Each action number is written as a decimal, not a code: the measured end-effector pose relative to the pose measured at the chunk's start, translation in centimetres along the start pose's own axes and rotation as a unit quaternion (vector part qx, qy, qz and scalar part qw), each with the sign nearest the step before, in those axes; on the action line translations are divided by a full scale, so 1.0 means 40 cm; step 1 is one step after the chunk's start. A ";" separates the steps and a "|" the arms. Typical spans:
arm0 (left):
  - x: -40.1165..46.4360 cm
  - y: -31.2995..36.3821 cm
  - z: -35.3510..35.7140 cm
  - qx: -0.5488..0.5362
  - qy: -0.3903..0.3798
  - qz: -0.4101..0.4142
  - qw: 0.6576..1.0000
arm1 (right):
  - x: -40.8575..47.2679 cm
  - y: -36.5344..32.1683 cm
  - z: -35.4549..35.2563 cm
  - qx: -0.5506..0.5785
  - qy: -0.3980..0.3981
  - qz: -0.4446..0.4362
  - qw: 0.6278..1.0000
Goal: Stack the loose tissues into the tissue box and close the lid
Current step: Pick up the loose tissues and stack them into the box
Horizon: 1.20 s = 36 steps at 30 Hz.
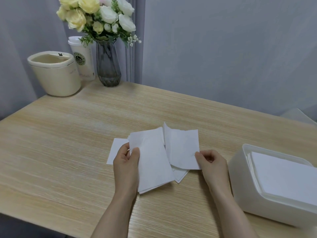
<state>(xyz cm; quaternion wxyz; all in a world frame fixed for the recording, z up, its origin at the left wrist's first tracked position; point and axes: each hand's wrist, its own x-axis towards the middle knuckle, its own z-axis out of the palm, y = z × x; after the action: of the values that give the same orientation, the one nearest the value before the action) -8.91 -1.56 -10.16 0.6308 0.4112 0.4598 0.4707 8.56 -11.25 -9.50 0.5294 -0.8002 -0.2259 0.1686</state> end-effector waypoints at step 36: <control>-0.015 0.018 0.003 0.039 -0.079 -0.021 0.996 | -0.145 -0.035 0.039 0.261 -0.194 0.089 0.941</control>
<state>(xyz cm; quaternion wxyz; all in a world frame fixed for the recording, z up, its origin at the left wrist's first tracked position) -9.03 -2.00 -9.32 0.6585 0.4615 0.4351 0.4051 2.64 -12.71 -8.62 0.6483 -0.6027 -0.1997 0.4202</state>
